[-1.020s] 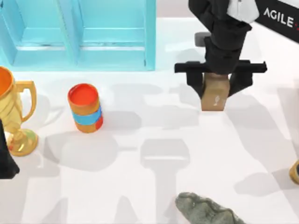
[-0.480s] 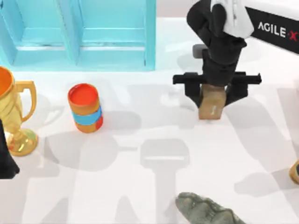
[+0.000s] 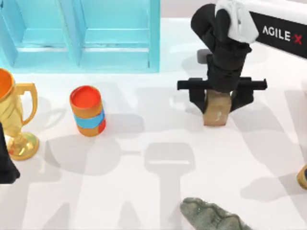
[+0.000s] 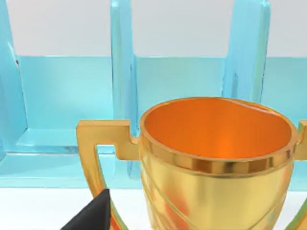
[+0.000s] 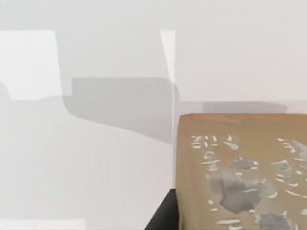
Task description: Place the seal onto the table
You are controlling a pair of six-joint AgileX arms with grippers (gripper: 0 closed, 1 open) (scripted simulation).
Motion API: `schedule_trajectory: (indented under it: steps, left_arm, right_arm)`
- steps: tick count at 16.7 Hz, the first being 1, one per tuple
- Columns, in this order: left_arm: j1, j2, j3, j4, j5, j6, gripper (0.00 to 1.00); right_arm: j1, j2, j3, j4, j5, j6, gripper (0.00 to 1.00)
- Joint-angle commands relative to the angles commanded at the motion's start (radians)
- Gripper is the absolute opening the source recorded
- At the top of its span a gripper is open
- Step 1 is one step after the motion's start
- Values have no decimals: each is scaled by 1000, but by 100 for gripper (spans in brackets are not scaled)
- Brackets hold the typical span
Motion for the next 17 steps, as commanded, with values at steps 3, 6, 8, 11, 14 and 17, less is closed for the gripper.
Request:
schedule_trajectory:
  steps: [3,6,8,11,14,17]
  left_arm:
    - [0,0,0,0,0,0,100]
    - [0,0,0,0,0,0,100]
    - [0,0,0,0,0,0,100]
    - [0,0,0,0,0,0,100]
    - [0,0,0,0,0,0,100]
    - [0,0,0,0,0,0,100]
  right_arm:
    - [0,0,0,0,0,0,45]
    - [0,0,0,0,0,0,68]
    - [0,0,0,0,0,0,83]
    - [0,0,0,0,0,0,100]
    - [0,0,0,0,0,0,100]
    - [0,0,0,0,0,0,100]
